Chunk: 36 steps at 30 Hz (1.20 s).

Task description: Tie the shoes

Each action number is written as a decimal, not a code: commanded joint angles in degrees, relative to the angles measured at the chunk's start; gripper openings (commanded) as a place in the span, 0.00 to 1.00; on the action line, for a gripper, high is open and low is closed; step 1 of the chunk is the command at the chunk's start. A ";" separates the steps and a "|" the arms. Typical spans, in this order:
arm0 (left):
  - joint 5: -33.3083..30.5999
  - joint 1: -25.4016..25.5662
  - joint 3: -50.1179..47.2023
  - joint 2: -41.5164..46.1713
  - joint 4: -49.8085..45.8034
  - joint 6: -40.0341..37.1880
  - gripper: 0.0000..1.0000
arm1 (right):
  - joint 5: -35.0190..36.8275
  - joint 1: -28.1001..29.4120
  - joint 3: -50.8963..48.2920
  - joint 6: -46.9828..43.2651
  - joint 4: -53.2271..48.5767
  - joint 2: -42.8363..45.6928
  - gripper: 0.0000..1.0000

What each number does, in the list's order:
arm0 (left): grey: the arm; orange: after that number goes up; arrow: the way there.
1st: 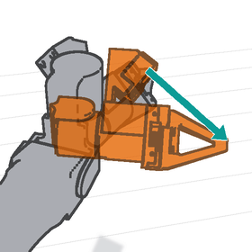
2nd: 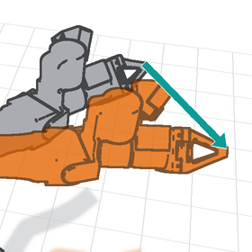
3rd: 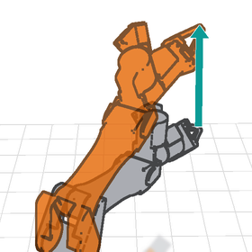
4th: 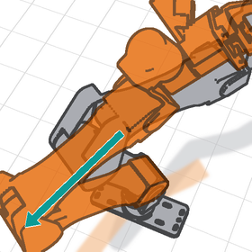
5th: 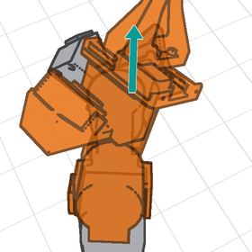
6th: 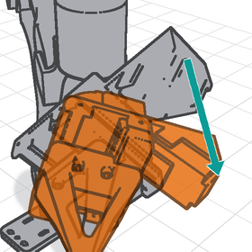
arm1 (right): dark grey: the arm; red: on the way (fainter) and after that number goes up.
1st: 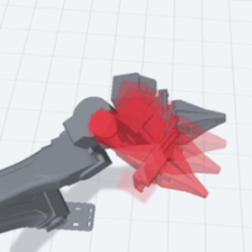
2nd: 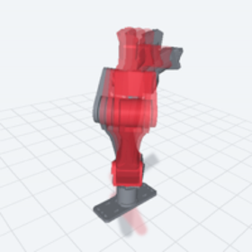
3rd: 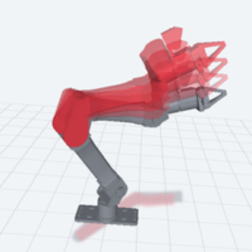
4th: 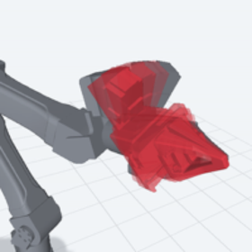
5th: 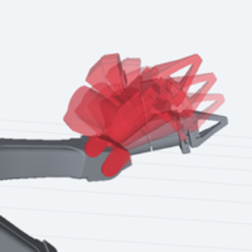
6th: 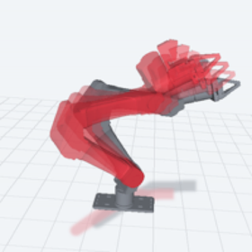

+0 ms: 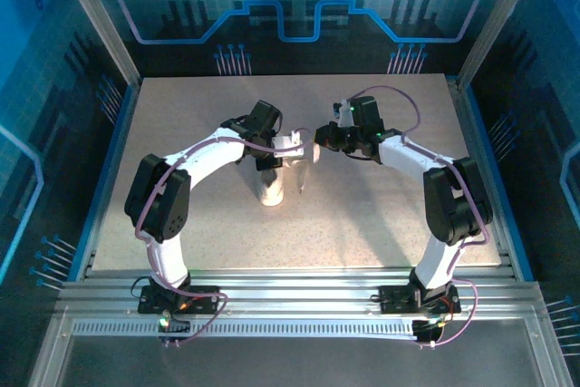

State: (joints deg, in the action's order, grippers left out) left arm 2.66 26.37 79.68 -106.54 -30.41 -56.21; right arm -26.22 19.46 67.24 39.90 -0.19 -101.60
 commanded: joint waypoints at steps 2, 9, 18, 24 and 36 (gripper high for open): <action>5.78 -1.24 2.98 1.77 0.32 5.92 0.00 | -2.23 -0.48 0.77 1.26 3.14 -0.22 0.00; 12.40 -4.16 5.95 1.69 -0.26 11.77 0.00 | -3.87 -0.26 0.50 2.81 6.09 -0.69 0.00; 14.96 -6.41 5.57 0.34 -1.57 13.23 0.00 | -0.27 -0.13 4.83 0.33 -0.73 -4.11 0.00; 15.73 -7.24 4.86 0.14 -0.95 15.37 0.12 | 0.55 -0.13 7.34 -1.79 -2.36 -6.68 0.00; 19.08 -8.12 5.98 0.41 -4.95 10.53 0.27 | 0.20 -0.01 8.61 -3.03 -3.51 -8.79 0.00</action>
State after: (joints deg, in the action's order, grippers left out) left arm 18.46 18.09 83.99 -106.56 -31.66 -42.37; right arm -25.76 19.46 74.28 37.91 -2.35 -109.60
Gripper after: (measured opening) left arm 0.252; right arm 0.036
